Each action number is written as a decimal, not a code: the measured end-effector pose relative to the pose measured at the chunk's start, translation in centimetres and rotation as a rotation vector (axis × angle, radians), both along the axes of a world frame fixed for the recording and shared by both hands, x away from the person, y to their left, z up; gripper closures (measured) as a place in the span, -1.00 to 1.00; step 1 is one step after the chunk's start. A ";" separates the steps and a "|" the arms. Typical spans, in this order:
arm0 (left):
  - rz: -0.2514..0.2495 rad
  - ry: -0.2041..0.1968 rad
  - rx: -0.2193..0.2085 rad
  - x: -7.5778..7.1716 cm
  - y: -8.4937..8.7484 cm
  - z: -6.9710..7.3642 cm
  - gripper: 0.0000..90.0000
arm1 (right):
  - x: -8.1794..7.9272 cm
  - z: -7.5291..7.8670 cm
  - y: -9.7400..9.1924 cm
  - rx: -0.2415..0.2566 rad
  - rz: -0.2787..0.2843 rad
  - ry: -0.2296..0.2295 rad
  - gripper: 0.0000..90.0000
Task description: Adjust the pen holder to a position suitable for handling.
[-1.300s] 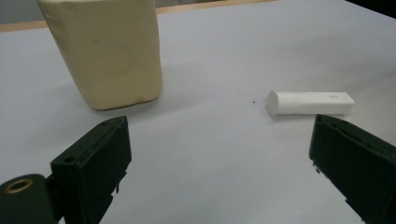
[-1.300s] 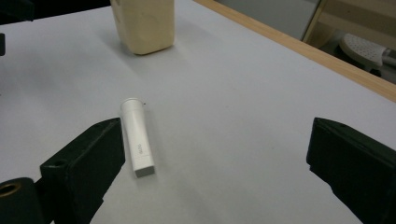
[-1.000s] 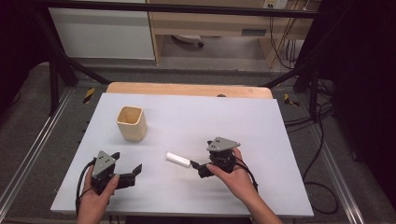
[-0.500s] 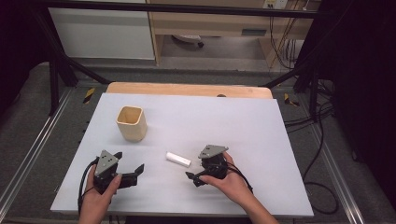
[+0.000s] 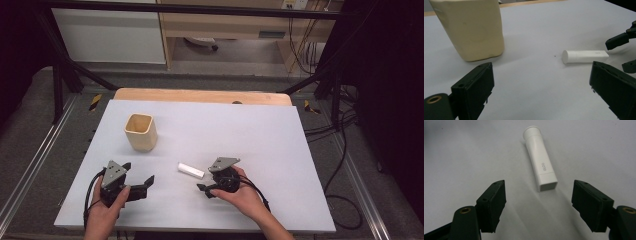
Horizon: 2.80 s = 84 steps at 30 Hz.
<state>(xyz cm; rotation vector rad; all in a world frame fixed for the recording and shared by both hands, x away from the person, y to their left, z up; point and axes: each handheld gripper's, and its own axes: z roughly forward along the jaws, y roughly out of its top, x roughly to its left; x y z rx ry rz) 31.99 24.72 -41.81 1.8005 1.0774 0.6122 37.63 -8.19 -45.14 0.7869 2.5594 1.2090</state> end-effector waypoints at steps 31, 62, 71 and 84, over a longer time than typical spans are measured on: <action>-0.035 0.000 0.032 0.1 -0.8 -0.2 -0.86 | 3.4 -0.7 2.2 -0.015 0.091 -0.003 0.57; -0.073 -0.054 0.150 0.5 -2.9 -0.3 -0.87 | 3.5 0.5 2.4 -0.028 0.038 0.021 0.58; -0.034 -0.087 0.141 0.8 -2.5 0.0 -0.87 | 4.0 1.3 1.3 -0.016 0.006 0.041 0.58; -0.101 -0.161 0.230 -1.1 -4.1 0.5 -0.83 | 4.2 3.5 0.7 -0.086 0.027 0.002 0.58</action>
